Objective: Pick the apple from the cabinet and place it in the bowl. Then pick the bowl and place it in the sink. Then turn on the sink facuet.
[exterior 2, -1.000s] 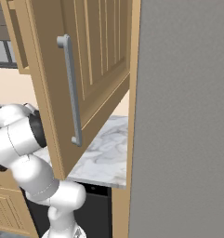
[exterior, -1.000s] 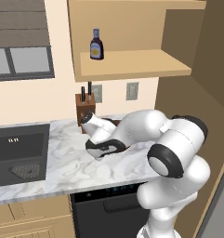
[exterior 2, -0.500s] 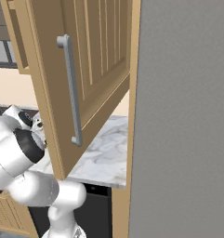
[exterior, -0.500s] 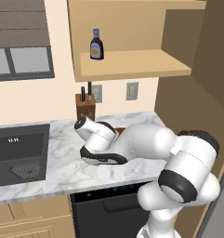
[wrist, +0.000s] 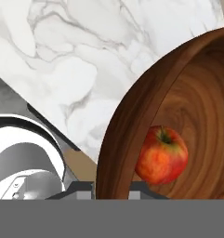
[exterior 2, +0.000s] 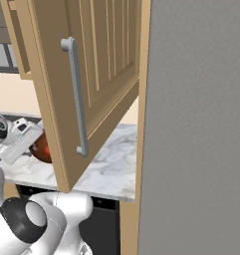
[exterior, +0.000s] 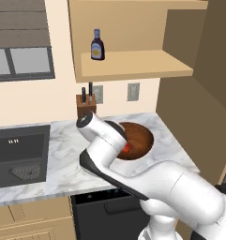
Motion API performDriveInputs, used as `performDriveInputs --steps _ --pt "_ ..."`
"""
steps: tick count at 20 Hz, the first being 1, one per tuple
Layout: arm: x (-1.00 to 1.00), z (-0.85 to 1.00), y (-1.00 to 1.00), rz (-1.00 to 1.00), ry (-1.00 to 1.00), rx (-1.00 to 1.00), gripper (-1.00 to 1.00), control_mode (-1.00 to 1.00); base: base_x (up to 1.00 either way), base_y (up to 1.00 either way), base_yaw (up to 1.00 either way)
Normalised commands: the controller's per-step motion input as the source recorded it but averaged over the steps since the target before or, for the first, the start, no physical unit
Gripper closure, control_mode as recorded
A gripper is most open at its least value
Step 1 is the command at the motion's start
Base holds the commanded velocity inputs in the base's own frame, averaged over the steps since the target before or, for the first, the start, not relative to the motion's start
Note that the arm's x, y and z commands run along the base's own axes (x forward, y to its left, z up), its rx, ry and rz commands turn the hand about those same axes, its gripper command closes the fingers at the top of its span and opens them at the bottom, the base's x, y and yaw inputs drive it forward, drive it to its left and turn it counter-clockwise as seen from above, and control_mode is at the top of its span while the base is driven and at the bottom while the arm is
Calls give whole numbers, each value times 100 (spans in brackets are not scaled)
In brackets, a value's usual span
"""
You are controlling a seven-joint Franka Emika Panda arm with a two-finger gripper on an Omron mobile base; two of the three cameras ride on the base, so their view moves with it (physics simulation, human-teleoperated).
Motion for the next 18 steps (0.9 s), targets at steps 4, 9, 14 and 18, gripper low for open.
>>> performDriveInputs --steps 4,9,14,18 --pt "-43 56 0 16 0 0 100 -100 0 0 0" --pt "-45 16 -4 23 0 0 100 -100 0 0 0" --pt "-32 7 -22 10 0 0 100 -100 0 0 0" --pt "-23 6 -45 0 0 0 100 -100 0 0 0"
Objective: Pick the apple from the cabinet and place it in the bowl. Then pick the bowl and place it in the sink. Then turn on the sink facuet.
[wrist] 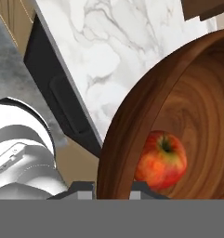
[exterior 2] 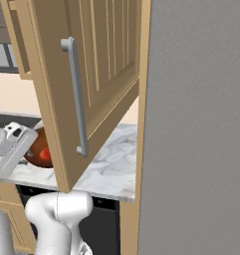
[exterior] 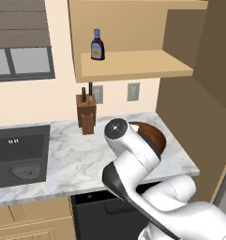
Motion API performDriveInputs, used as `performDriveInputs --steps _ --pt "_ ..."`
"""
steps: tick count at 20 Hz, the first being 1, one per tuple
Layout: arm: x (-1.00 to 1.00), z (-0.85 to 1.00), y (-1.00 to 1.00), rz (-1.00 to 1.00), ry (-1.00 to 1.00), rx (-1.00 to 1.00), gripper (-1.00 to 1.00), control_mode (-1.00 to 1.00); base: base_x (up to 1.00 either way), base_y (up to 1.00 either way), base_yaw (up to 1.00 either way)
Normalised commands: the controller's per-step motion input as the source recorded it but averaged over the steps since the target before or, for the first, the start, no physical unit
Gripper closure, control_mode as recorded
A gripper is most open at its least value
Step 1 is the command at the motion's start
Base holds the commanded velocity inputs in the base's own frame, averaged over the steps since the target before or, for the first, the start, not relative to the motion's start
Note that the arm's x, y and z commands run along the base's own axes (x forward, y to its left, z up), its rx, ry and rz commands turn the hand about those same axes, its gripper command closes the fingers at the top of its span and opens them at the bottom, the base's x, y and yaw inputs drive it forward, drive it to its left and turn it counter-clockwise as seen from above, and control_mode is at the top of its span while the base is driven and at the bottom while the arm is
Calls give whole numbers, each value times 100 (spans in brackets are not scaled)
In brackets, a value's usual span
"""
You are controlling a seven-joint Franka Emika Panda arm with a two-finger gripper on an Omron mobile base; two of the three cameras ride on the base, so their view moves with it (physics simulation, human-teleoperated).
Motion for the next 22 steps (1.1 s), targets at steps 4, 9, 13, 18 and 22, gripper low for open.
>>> performDriveInputs --steps 4,9,13,18,22 --pt "-1 2 -16 0 2 0 100 -100 0 0 0" --pt "-8 0 0 0 0 0 100 100 -20 7 0" --pt "0 0 0 0 0 0 100 100 -49 54 0" --pt "0 0 0 0 0 0 100 100 -28 94 0" --pt "0 0 0 0 0 0 100 100 -1 99 -4"
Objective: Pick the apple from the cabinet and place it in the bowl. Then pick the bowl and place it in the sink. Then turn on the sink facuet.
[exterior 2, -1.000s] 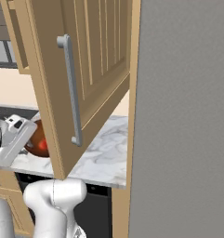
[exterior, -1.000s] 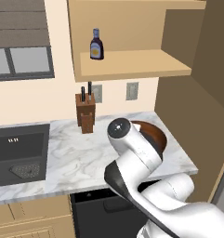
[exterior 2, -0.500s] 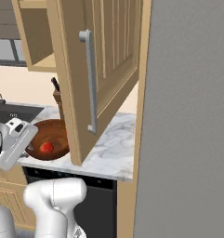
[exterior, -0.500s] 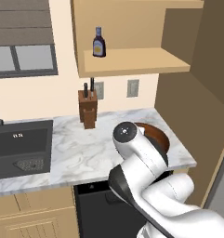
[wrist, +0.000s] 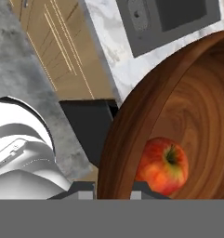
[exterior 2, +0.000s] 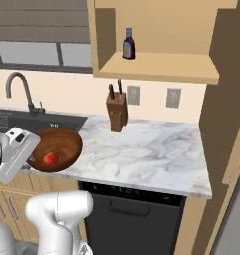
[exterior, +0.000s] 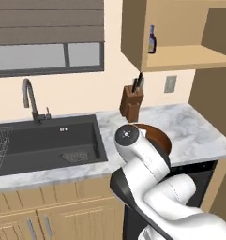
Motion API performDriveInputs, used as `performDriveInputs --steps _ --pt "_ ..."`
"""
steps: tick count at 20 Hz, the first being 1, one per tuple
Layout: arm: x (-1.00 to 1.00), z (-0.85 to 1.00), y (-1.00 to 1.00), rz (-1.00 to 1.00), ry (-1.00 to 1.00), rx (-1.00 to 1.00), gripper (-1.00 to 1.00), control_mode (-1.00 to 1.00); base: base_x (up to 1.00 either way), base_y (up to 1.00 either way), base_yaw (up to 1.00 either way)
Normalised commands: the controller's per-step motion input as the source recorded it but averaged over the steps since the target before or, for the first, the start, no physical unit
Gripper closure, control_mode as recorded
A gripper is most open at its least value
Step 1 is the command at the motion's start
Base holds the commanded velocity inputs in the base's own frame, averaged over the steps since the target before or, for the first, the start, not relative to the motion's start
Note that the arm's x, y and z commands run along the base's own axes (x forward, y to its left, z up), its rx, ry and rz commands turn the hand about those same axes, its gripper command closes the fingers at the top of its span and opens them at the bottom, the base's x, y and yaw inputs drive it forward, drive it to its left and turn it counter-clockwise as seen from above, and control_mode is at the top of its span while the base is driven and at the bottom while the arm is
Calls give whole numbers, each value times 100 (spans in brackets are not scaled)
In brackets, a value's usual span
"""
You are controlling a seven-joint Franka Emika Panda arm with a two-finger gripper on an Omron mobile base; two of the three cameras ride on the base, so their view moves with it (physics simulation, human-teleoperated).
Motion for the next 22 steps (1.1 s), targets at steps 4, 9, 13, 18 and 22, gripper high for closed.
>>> performDriveInputs --steps 4,9,13,18,22 --pt "0 0 0 0 0 0 100 100 0 89 -7" --pt "0 0 0 0 0 0 100 100 4 47 -12" --pt "0 0 0 0 0 0 100 100 19 37 -16" --pt "0 0 0 0 0 0 100 100 17 55 -14" --pt "0 0 0 0 0 0 100 100 24 66 -12"
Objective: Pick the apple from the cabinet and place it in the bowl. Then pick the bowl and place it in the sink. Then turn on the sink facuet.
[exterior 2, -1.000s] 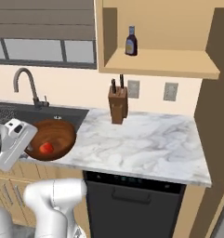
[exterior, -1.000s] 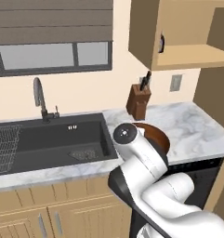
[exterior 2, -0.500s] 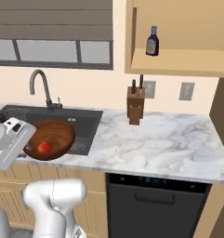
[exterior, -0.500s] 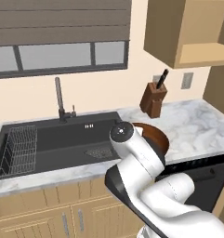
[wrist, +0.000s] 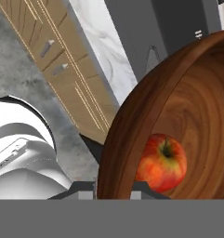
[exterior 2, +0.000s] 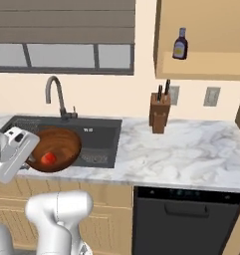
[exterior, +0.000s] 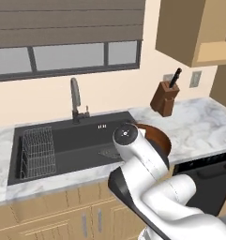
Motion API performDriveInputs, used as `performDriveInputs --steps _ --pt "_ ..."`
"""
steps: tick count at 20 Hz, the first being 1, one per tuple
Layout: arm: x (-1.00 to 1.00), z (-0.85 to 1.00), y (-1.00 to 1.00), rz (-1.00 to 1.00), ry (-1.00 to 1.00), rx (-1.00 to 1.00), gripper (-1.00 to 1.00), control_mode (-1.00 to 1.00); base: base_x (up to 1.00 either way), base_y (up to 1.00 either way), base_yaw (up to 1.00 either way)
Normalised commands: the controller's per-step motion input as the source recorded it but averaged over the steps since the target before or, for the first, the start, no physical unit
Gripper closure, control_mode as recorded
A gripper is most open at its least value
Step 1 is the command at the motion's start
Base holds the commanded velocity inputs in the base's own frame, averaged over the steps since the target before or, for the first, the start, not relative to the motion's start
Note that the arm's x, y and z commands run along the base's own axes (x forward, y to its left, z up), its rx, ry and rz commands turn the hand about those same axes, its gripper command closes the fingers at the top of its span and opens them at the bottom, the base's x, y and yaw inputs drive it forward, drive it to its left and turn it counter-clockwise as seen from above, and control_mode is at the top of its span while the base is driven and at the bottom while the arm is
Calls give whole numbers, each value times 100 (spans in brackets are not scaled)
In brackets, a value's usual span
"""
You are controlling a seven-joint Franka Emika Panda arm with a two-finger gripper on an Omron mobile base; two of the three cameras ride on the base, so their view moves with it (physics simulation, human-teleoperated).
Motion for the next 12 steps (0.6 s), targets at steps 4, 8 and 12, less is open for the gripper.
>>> performDriveInputs --steps 4,8,12 --pt "0 0 0 0 0 0 100 100 44 52 -15" --pt "0 0 0 0 0 0 100 100 60 31 -22" --pt "0 0 0 0 0 0 100 100 37 37 -21"
